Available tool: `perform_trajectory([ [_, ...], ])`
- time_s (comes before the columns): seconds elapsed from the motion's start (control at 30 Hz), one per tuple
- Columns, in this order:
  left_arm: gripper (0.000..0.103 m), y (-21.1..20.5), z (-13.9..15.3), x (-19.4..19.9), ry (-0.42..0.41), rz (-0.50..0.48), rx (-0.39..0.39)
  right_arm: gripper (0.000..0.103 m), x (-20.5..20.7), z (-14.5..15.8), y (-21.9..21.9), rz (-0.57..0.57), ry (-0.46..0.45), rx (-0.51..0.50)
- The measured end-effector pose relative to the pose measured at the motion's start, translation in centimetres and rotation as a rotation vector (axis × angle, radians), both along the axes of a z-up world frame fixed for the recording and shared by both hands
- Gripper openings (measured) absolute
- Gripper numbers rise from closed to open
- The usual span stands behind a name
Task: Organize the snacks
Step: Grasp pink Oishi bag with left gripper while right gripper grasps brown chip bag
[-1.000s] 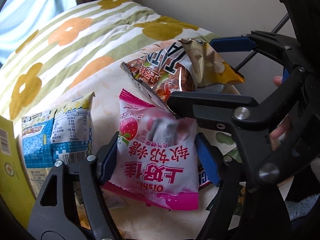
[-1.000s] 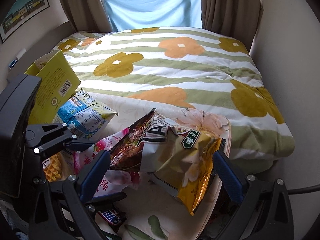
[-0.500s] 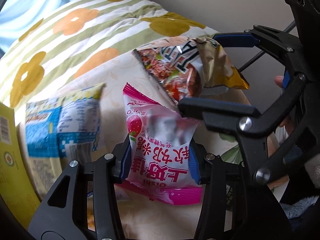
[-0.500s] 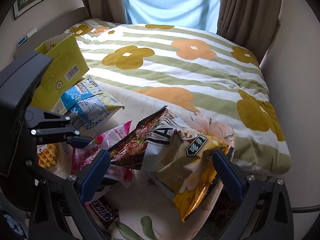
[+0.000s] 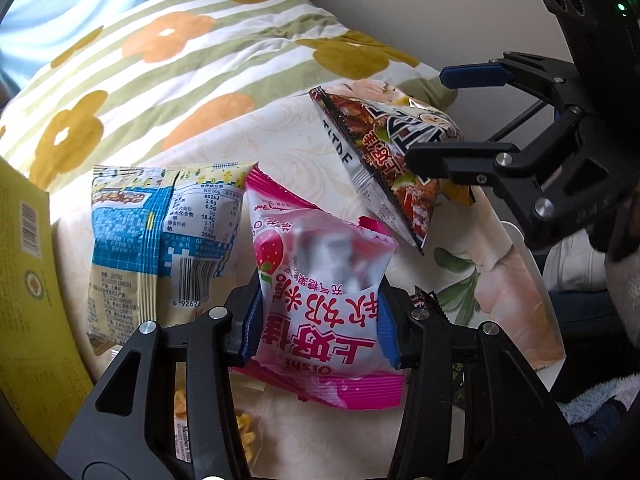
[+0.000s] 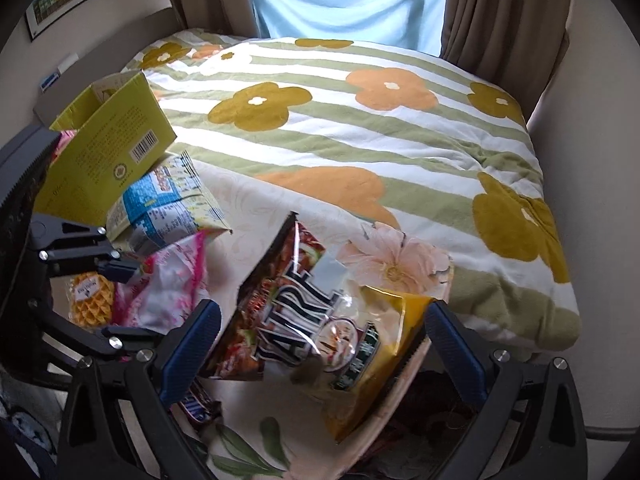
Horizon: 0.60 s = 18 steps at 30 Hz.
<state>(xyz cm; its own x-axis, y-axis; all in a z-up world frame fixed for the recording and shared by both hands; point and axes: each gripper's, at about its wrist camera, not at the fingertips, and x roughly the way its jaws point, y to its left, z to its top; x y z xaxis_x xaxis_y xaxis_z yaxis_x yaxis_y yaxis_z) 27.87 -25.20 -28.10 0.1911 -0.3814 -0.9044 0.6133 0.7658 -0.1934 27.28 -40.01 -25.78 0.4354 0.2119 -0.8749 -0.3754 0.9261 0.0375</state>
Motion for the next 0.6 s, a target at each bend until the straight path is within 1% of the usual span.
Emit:
perform_trajectory([
  [0.17,0.043,0.0,0.0,0.2,0.006,0.011,-0.007,0.102,1.0,-1.2,-0.3,-0.037,0.079,0.007],
  [0.27,0.043,0.1,0.1,0.1,0.005,0.014,-0.009,0.102,1.6,-2.9,-0.1,-0.068,0.144,0.034],
  [0.33,0.043,0.1,0.1,0.1,0.005,0.016,-0.008,0.102,1.8,-4.1,0.1,-0.095,0.186,0.074],
  [0.5,0.043,0.1,0.0,0.1,0.011,0.024,-0.005,0.102,2.2,-4.4,-0.1,-0.140,0.180,0.126],
  [0.6,0.043,0.0,-0.1,0.1,0.014,0.024,-0.005,0.102,2.2,-4.5,0.1,-0.133,0.171,0.125],
])
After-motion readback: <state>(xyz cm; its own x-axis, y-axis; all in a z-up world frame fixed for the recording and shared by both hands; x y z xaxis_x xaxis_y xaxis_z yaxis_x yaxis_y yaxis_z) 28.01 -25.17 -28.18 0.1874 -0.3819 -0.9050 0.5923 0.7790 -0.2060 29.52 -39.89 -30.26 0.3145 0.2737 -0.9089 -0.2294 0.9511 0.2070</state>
